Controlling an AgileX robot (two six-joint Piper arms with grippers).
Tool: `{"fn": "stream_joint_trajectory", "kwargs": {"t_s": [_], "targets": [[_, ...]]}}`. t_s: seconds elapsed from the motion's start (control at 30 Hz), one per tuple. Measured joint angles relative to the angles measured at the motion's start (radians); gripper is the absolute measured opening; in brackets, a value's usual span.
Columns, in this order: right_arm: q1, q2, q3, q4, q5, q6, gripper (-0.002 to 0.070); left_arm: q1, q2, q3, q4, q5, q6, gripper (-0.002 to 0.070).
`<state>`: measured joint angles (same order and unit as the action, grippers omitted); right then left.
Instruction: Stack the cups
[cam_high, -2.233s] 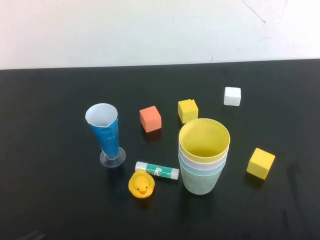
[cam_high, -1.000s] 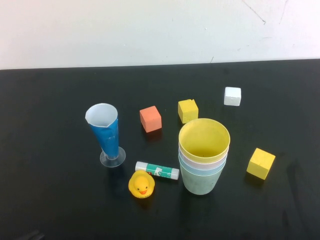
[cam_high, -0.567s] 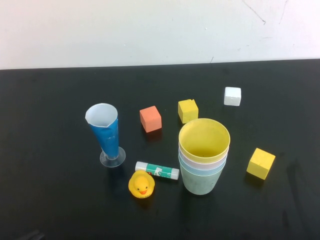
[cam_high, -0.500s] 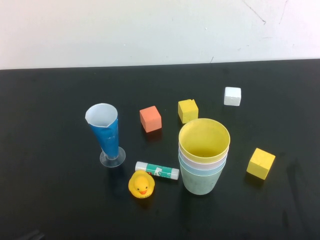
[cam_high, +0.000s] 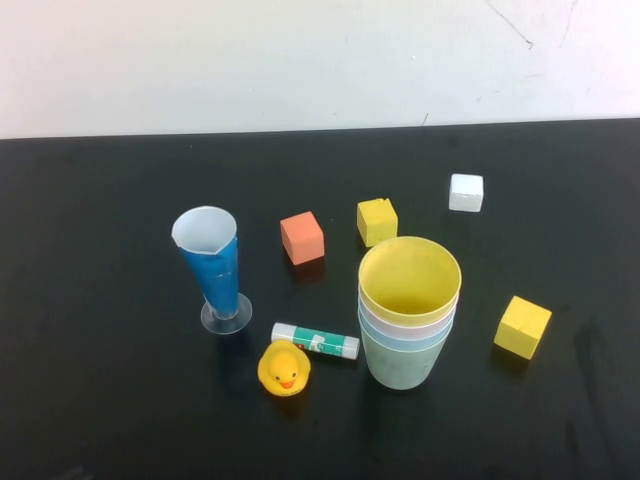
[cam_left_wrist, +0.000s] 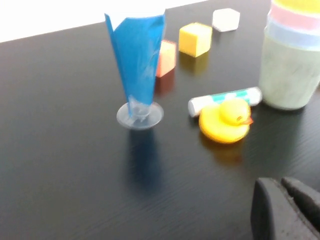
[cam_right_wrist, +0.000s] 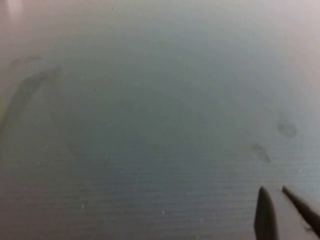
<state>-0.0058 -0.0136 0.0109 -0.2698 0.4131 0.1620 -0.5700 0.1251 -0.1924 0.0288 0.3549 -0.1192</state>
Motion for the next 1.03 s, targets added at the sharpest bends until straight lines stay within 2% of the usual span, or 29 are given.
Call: {"fn": "stream_joint_trajectory", "kwargs": {"t_s": [0.1, 0.37, 0.53, 0.7, 0.9, 1.03], "targets": [[0.000, 0.000, 0.000, 0.000, 0.000, 0.000, -0.0001, 0.057, -0.005, 0.047, 0.019, -0.025, 0.000, 0.0001], [0.000, 0.000, 0.000, 0.000, 0.000, 0.000, -0.0001, 0.394, -0.118, 0.156, 0.023, -0.032, 0.000, 0.0001], [0.000, 0.000, 0.000, 0.000, 0.000, 0.000, -0.0001, 0.521, -0.135, 0.206, -0.022, -0.041, 0.000, 0.0001], [0.000, 0.000, 0.000, 0.000, 0.000, 0.000, -0.0001, 0.565, -0.137, 0.209, -0.059, -0.046, 0.014, 0.0001], [0.000, 0.000, 0.000, 0.000, 0.000, 0.000, -0.0001, 0.565, -0.137, 0.209, -0.061, -0.046, 0.119, 0.0001], [0.000, 0.000, 0.000, 0.000, 0.000, 0.000, -0.0001, 0.565, -0.137, 0.209, -0.061, -0.046, 0.125, 0.0001]]}}
